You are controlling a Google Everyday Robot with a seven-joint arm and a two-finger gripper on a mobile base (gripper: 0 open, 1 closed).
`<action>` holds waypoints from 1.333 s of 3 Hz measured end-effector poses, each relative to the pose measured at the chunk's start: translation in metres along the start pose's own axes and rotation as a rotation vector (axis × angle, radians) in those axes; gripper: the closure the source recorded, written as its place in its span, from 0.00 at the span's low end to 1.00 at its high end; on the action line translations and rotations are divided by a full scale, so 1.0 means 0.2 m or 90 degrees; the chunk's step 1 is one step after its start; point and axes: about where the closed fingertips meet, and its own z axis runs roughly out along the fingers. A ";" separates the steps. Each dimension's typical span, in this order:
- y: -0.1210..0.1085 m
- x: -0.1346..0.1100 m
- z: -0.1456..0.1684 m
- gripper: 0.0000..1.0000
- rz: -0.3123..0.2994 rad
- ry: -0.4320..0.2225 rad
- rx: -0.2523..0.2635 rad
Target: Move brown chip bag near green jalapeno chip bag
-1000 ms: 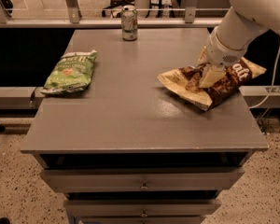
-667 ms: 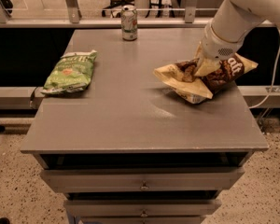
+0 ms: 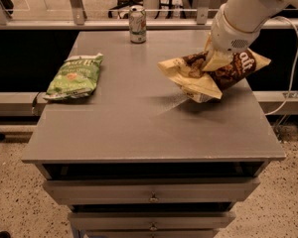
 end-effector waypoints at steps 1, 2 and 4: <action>-0.08 -0.20 0.04 1.00 -0.072 -0.047 0.009; -0.18 -0.46 0.05 1.00 -0.168 -0.101 0.021; -0.23 -0.94 0.23 1.00 -0.275 -0.255 0.001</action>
Offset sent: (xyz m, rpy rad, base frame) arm 0.0507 0.1498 0.0406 0.0767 -0.1435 0.4879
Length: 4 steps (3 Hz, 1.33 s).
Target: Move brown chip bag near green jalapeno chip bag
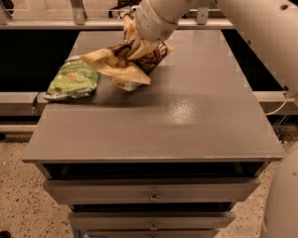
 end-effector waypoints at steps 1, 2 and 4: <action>-0.06 -0.12 0.12 1.00 -0.028 -0.075 -0.002; -0.08 -0.21 0.20 0.85 -0.052 -0.127 -0.007; -0.06 -0.28 0.27 0.30 -0.069 -0.175 -0.022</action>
Offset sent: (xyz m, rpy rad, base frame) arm -0.0055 0.0829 -0.0112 0.1905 0.0523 0.2574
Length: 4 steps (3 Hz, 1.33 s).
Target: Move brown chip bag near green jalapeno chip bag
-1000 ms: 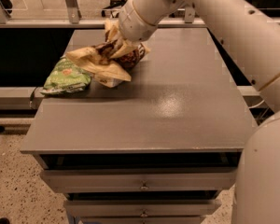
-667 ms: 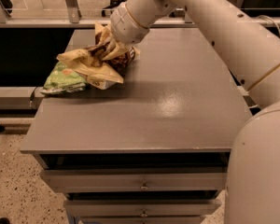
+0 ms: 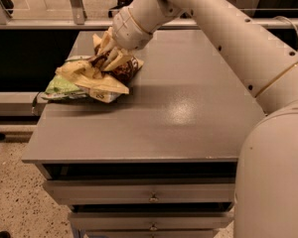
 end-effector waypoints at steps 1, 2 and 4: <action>0.01 0.00 0.01 0.07 -0.001 -0.004 -0.007; 0.02 0.02 -0.01 0.00 -0.001 -0.001 -0.008; 0.14 0.21 -0.49 0.00 0.053 0.112 0.057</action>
Offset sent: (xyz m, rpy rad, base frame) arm -0.0005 -0.0203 0.0022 -0.0218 -0.0038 -0.0019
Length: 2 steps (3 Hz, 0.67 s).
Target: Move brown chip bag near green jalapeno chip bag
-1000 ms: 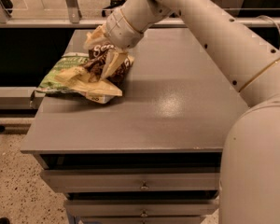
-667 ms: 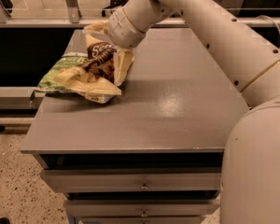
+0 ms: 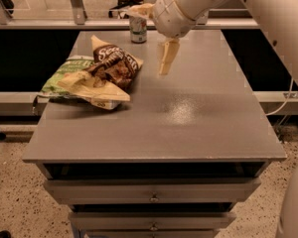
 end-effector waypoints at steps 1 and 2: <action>0.04 0.18 -0.33 0.00 0.055 0.056 0.076; 0.05 0.18 -0.33 0.00 0.055 0.056 0.076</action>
Offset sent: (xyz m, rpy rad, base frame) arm 0.0002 -0.0529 0.0252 0.0202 -0.0475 -0.1248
